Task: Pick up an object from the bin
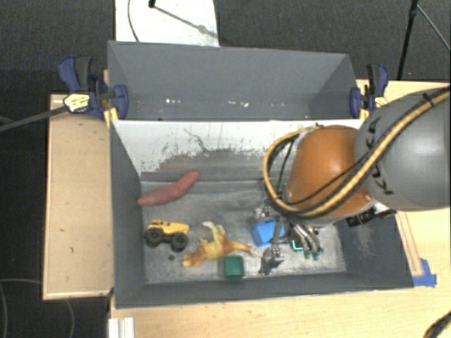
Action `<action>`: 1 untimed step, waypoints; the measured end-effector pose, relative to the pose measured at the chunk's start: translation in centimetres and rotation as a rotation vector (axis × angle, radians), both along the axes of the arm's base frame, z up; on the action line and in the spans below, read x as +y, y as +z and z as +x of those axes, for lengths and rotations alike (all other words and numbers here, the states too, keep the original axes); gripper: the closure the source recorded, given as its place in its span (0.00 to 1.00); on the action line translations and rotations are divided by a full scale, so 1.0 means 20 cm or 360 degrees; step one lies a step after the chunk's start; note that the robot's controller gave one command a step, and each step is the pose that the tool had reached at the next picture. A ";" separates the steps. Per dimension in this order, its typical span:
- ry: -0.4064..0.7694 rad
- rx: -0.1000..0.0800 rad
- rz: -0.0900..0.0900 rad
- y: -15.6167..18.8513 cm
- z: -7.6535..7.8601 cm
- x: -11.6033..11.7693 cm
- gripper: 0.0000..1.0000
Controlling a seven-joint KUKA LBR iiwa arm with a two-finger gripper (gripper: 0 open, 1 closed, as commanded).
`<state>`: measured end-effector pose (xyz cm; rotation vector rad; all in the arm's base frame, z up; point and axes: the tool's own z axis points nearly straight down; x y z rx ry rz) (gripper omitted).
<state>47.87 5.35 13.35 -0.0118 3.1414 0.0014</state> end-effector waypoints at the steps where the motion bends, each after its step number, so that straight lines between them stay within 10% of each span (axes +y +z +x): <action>1: -0.0004 -0.0002 0.0000 0.00 0.00 0.00 0.00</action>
Offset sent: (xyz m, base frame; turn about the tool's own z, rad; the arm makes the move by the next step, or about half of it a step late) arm 0.0519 -0.0288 -0.0635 -0.0225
